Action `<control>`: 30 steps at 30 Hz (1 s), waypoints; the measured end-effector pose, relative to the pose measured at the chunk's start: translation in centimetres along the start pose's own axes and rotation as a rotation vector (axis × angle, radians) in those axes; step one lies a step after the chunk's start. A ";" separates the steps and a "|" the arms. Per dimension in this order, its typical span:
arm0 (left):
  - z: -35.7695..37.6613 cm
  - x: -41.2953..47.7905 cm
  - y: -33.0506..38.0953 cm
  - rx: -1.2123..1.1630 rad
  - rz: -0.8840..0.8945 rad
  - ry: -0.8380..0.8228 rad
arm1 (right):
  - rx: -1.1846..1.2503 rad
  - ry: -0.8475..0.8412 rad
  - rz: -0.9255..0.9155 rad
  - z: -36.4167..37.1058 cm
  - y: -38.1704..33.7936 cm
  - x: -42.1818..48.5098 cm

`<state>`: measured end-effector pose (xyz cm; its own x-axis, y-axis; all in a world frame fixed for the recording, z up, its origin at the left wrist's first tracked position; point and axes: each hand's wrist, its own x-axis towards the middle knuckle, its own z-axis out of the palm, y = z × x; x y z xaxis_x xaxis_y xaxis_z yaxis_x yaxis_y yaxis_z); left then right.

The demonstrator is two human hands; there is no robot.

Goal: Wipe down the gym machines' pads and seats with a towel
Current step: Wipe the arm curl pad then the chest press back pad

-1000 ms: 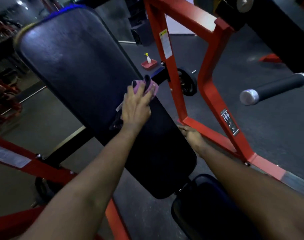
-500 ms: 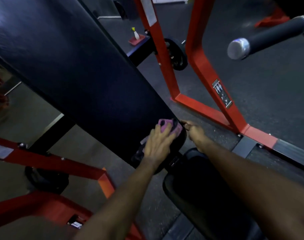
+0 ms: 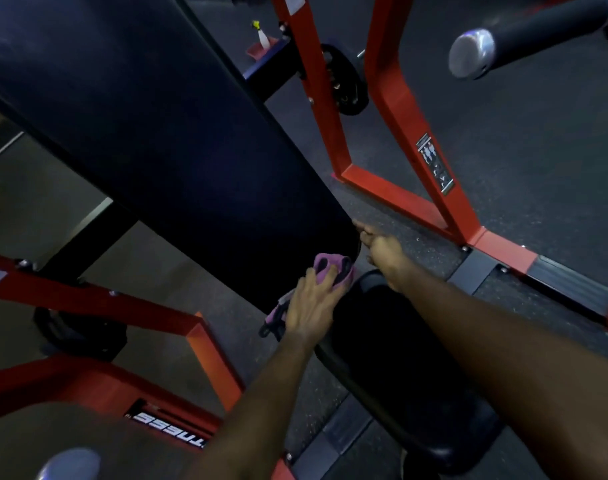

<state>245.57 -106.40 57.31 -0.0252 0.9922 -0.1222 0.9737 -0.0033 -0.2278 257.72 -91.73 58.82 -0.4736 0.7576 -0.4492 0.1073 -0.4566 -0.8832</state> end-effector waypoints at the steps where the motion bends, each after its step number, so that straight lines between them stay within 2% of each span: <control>1: -0.8 -0.4 -0.9 0.008 0.012 0.001 | 0.018 0.021 -0.007 -0.1 -0.6 -0.7; 4: -3.7 -1.8 -4.1 0.035 -0.027 0.052 | 0.056 0.067 -0.050 -0.8 -2.7 -2.9; 8: -7.8 -3.2 -8.0 0.022 -0.197 0.164 | 0.033 0.091 -0.108 -0.7 -6.0 -5.2; 12: -15.7 -3.5 -8.5 -0.256 -0.456 0.346 | -0.034 0.008 -0.134 1.1 -10.4 -8.6; 15: -23.1 -4.0 -8.0 -0.543 -0.402 0.544 | -0.136 -0.089 -0.165 3.3 -15.4 -12.2; 17: -26.8 -4.2 -7.8 -0.703 -0.365 0.605 | -0.168 -0.147 -0.213 4.5 -18.5 -14.3; 22: -33.7 -7.3 -7.5 -0.922 -0.384 0.648 | -0.153 -0.261 -0.398 7.2 -26.1 -20.0; 26: -36.5 -10.1 -7.7 -0.961 -0.436 0.661 | -0.235 -0.374 -0.488 8.1 -29.7 -23.3; 30: -38.8 -13.5 -7.7 -0.963 -0.511 0.594 | -0.304 -0.486 -0.556 8.9 -31.7 -25.8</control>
<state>247.21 -114.92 98.19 -0.5888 0.7562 0.2853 0.6585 0.2441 0.7119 258.78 -100.94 99.57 -0.8482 0.5170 0.1153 -0.0559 0.1291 -0.9901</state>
